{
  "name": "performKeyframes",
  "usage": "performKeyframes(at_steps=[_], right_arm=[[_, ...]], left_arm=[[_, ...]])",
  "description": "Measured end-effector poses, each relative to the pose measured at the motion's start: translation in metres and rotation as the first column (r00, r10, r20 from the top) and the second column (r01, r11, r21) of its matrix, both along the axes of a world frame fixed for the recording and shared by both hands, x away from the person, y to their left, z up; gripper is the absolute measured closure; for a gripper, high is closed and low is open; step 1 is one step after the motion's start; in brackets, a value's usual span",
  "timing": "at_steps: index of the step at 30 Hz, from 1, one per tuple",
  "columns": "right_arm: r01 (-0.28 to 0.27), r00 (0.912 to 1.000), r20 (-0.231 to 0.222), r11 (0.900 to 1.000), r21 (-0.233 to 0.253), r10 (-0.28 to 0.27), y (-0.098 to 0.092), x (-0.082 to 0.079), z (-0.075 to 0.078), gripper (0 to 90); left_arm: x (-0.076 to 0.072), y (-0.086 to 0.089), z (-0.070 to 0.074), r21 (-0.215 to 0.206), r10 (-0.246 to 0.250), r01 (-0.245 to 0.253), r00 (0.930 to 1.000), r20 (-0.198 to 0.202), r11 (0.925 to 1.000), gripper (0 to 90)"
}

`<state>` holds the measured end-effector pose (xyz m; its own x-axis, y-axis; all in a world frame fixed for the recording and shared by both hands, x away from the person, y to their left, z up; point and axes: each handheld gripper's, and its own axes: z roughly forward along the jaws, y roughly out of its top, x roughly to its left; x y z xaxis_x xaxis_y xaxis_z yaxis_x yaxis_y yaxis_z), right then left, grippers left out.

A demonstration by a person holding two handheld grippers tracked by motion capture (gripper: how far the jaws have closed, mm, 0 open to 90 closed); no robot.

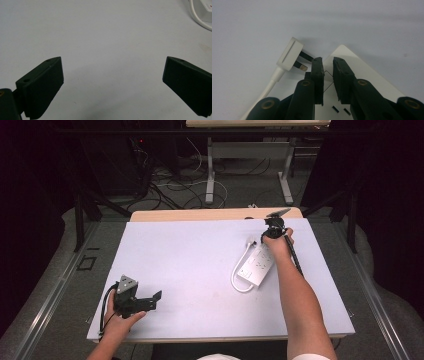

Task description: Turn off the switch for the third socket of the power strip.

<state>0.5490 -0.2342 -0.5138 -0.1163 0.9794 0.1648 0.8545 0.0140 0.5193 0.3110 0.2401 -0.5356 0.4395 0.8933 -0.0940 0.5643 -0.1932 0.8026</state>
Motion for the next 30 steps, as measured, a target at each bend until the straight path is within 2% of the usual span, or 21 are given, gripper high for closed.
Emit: performKeyframes(at_steps=[19, 27, 30], right_arm=[[-0.022, 0.9988, 0.043, 0.999, -0.031, 0.023, -0.002, -0.003, 0.011, 60.7], [-0.07, 0.9964, 0.045, 0.997, -0.039, 0.072, 0.002, -0.003, 0.016, 53.2], [-0.077, 0.9951, 0.059, 0.996, -0.04, 0.079, 0.005, -0.004, 0.017, 49.6]], left_arm=[[0.0, -0.001, 0.0, -0.001, 0.002, -0.002, 1.0, -0.001, 1.0, 3.4], [0.001, -0.001, 0.0, 0.0, 0.0, 0.0, 1.0, 0.0, 1.0, 3.4], [0.001, -0.001, 0.0, 0.001, 0.0, 0.0, 1.0, 0.0, 1.0, 3.4]])
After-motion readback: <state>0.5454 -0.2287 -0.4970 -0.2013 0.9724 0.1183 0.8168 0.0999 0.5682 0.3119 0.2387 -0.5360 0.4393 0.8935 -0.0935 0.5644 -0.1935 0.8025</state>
